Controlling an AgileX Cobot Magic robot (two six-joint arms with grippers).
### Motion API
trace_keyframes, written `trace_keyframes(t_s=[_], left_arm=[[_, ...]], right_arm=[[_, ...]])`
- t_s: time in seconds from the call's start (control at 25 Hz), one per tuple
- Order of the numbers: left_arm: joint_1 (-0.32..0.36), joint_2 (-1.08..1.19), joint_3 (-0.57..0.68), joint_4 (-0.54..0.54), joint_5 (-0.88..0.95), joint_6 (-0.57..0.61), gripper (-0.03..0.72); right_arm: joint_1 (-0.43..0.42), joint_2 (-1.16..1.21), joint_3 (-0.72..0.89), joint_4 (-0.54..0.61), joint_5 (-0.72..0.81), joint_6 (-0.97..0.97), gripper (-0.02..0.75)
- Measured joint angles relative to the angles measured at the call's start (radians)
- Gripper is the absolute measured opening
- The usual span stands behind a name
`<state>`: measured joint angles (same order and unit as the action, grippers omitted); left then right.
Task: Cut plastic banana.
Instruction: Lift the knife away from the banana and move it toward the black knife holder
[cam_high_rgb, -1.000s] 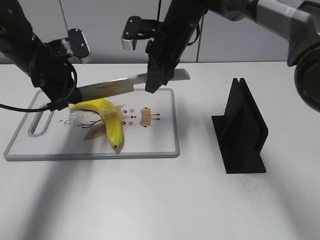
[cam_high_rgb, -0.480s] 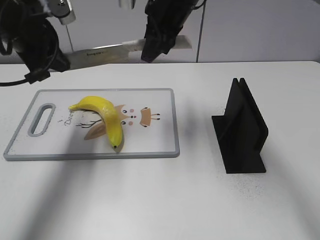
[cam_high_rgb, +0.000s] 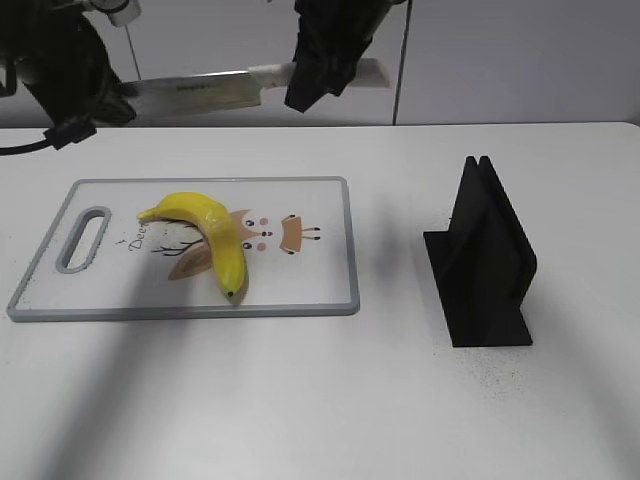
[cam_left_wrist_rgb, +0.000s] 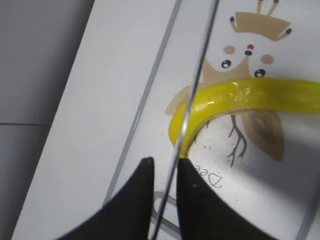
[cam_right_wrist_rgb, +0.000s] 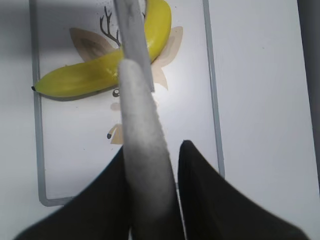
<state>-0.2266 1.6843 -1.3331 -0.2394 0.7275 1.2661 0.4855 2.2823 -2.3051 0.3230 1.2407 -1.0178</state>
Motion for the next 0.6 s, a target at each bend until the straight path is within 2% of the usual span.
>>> trace_keyframes(t_s=[0.08, 0.16, 0.2, 0.28, 0.44, 0.6], left_arm=[[0.002, 0.000, 0.000, -0.006, -0.021, -0.004, 0.332], [0.002, 0.000, 0.000, -0.017, -0.060, -0.008, 0.551], [0.002, 0.000, 0.000, -0.019, -0.096, -0.013, 0.614], [0.002, 0.000, 0.000, -0.023, -0.180, -0.026, 0.653], [0.002, 0.000, 0.000, -0.026, -0.339, -0.081, 0.667], [0.009, -0.006, -0.029, -0.030, -0.325, -0.309, 0.666]], right_arm=[[-0.005, -0.001, 0.000, -0.007, 0.000, 0.001, 0.191], [-0.008, -0.001, -0.001, -0.013, -0.001, 0.008, 0.170], [-0.009, -0.001, -0.001, -0.015, -0.001, 0.013, 0.159], [-0.013, -0.001, -0.002, -0.030, -0.008, 0.029, 0.159], [-0.018, -0.001, -0.002, -0.035, -0.009, 0.034, 0.159], [-0.018, -0.002, -0.002, -0.040, -0.009, 0.102, 0.159]])
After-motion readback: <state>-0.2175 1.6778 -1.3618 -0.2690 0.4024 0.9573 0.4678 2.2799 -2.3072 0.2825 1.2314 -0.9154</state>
